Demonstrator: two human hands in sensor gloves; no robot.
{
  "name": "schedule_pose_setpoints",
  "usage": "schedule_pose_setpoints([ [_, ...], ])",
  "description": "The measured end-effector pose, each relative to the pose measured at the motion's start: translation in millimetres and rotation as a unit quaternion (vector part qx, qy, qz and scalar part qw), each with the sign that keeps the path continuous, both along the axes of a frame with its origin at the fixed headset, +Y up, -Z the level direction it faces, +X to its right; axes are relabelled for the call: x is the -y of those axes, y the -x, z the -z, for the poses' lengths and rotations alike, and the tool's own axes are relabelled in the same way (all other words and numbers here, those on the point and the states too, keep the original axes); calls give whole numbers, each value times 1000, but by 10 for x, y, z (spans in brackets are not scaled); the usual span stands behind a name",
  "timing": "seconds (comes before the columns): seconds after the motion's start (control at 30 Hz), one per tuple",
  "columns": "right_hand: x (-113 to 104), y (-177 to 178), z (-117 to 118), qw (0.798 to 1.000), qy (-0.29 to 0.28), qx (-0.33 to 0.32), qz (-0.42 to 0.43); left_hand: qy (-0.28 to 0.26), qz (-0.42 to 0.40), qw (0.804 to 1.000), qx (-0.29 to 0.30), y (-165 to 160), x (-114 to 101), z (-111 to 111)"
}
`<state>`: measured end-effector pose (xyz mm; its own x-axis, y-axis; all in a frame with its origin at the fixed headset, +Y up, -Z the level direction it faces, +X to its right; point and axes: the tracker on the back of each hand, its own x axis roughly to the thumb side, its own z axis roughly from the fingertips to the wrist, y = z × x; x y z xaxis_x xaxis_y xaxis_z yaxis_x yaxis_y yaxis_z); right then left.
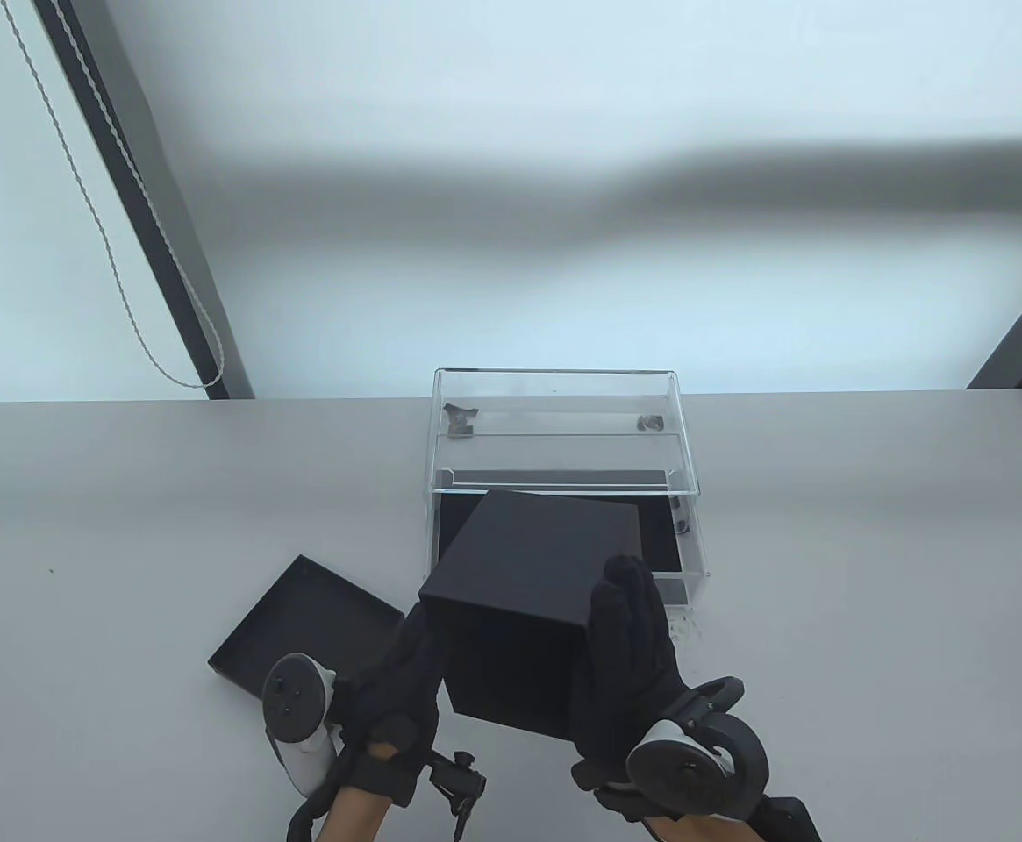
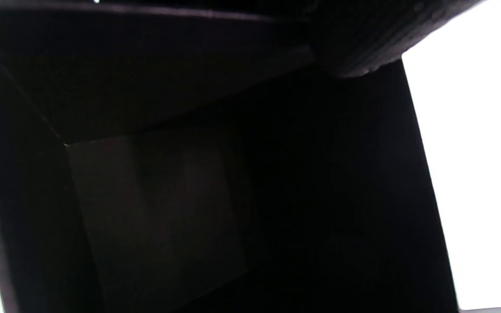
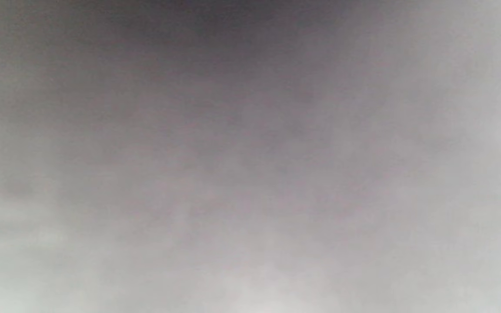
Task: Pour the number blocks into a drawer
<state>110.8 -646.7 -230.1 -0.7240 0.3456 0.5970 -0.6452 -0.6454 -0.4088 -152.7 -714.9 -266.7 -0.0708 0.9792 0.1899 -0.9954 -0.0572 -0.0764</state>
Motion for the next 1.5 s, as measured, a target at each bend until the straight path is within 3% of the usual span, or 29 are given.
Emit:
schedule_pose_setpoints([
  [0.2, 60, -150, 56, 996, 60, -24, 55, -17, 33, 999, -7, -20, -35, -26],
  [0.5, 158, -261, 194, 969, 167, -69, 169, -26, 65, 997, -15, -6, -22, -21],
  [0.73, 403, -372, 361, 913, 279, -95, 281, -45, 182, 982, -37, -15, -73, -41],
  [0.93, 595, -394, 439, 867, 356, -103, 334, -32, 223, 973, -45, -10, -49, -35],
  [1.27, 809, -388, 480, 848, 405, -82, 332, -5, 260, 965, -34, -27, 88, 9],
  [1.5, 948, -447, 569, 815, 426, -104, 379, 14, 248, 968, -29, -49, 167, 29],
])
